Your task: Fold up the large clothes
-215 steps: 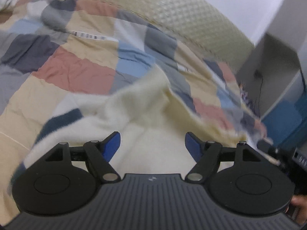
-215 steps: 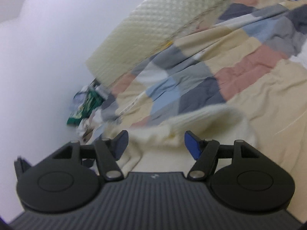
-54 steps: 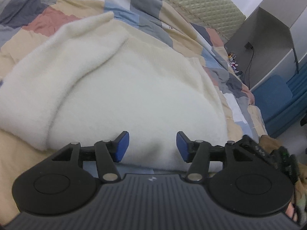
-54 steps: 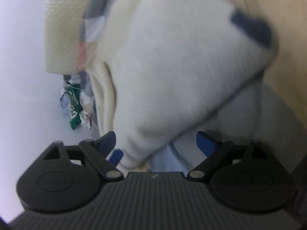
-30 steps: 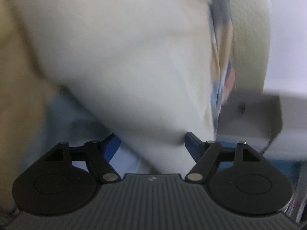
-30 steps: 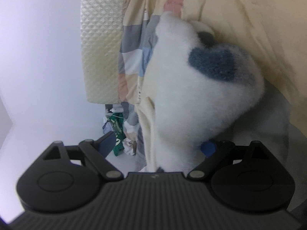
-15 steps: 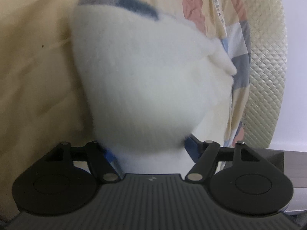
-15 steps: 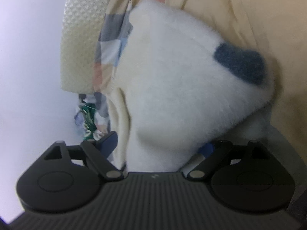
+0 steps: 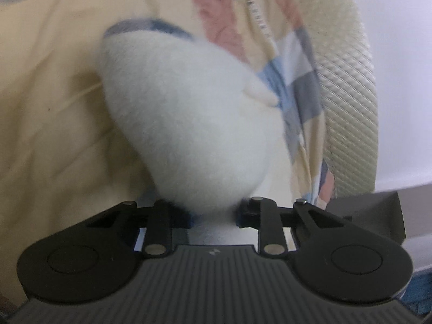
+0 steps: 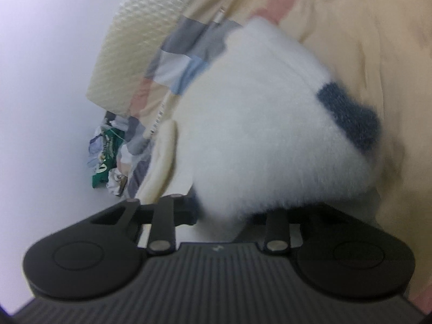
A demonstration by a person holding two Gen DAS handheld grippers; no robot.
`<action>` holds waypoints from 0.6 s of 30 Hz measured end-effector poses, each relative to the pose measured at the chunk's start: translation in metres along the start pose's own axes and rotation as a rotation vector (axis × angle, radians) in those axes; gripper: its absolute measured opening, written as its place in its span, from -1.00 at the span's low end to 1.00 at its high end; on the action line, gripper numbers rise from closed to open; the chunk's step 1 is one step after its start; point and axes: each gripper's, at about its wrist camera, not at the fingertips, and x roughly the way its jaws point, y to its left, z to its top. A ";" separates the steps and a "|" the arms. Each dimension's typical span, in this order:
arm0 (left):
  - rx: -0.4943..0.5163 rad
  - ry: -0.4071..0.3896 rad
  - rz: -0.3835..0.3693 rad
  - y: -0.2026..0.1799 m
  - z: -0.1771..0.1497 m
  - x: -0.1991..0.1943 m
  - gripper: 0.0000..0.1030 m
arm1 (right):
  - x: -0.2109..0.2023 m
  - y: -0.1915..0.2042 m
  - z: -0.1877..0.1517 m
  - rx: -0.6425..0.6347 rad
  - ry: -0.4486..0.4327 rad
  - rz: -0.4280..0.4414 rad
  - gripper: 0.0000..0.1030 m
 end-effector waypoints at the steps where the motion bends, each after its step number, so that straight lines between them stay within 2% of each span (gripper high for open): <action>1: 0.018 0.003 -0.005 -0.005 -0.001 -0.007 -0.43 | -0.005 0.004 0.000 -0.012 -0.011 0.006 -0.37; 3: 0.048 0.016 -0.020 -0.016 -0.003 -0.021 -0.44 | -0.019 0.010 0.000 -0.017 -0.024 0.024 -0.37; 6: 0.081 0.078 -0.060 -0.027 -0.004 -0.048 -0.43 | -0.046 0.016 -0.003 -0.011 -0.026 0.046 -0.38; 11: 0.129 0.133 -0.063 -0.037 -0.014 -0.085 -0.43 | -0.090 0.038 -0.022 -0.088 -0.053 0.066 -0.38; 15: 0.122 0.165 -0.032 -0.023 -0.023 -0.092 -0.43 | -0.093 0.032 -0.031 -0.107 -0.045 0.031 -0.37; 18: 0.122 0.171 -0.043 -0.015 -0.025 -0.090 -0.42 | -0.088 0.028 -0.028 -0.085 -0.041 0.021 -0.36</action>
